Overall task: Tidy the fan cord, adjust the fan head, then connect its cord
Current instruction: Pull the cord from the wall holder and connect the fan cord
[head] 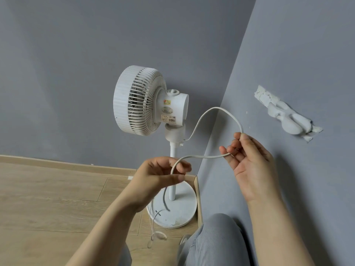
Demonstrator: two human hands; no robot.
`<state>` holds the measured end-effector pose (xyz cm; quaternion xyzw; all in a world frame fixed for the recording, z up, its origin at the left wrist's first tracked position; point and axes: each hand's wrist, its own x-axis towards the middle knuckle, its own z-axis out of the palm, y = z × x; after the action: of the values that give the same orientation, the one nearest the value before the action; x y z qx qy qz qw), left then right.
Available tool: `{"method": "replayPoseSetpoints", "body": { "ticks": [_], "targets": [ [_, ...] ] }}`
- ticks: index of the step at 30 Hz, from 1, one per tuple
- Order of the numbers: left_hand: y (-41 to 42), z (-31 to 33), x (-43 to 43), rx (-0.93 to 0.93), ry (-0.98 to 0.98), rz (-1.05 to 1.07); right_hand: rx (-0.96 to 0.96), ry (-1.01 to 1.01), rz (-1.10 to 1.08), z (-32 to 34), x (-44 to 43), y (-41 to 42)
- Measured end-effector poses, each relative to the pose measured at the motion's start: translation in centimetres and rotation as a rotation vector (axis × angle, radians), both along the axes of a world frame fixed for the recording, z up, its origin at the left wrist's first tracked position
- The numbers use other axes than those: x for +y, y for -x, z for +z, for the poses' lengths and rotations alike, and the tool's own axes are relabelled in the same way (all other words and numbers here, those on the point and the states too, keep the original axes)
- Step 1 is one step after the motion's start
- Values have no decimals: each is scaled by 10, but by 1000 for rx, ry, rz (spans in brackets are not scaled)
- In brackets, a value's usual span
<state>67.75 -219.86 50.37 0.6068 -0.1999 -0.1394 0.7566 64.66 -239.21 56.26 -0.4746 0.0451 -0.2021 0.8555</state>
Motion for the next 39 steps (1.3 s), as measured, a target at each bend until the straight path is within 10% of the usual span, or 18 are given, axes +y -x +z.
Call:
{"method": "replayPoseSetpoints", "body": {
  "ticks": [3,7,12,22,32,35,39],
  "targets": [
    [1,-1,0,-84,-114,-6,4,-12,19,1,-3,0],
    [-2,-10,-12,-389,-802,114,-6,67,67,2,3,1],
    [-8,-9,-13,-281,-883,-64,-25,408,4,3,4,4],
    [-16,33,-34,172,-5,137,-18,604,-81,5,-7,9],
    [-30,79,-100,252,71,35,30,575,-112,22,-32,28],
    [-36,80,-117,97,-44,77,62,591,-201,25,-40,29],
    [-47,78,-129,-667,-534,386,93,496,-311,33,-47,27]
  ]
}}
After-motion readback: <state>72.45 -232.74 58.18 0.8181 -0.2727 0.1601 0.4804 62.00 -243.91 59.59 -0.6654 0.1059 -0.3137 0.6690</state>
